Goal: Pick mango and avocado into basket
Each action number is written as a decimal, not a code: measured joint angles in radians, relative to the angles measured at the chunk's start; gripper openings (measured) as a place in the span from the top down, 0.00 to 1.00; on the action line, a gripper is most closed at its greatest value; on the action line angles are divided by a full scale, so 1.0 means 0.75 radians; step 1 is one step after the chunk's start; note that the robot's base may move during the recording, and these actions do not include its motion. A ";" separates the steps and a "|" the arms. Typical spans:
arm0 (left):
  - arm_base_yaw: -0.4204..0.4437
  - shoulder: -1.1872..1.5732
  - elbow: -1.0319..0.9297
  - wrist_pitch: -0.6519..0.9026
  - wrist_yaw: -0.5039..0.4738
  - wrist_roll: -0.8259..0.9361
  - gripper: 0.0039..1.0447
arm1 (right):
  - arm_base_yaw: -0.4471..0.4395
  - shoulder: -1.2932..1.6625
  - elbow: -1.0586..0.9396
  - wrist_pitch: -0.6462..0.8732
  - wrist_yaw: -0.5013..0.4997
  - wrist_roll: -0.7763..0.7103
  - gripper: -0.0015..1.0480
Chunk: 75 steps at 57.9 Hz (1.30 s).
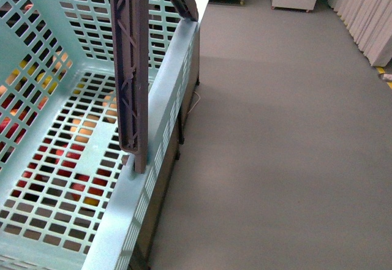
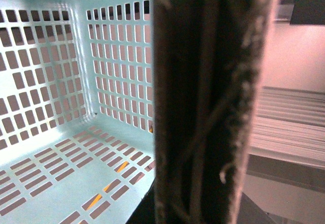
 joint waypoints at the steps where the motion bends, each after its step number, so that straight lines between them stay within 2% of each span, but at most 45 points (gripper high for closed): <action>1: 0.000 0.000 0.001 0.000 0.001 -0.001 0.95 | 0.000 0.000 0.000 0.000 0.000 0.001 0.07; 75: 0.001 -0.002 0.001 0.000 -0.001 0.005 0.95 | 0.000 0.000 0.001 0.000 0.000 0.001 0.07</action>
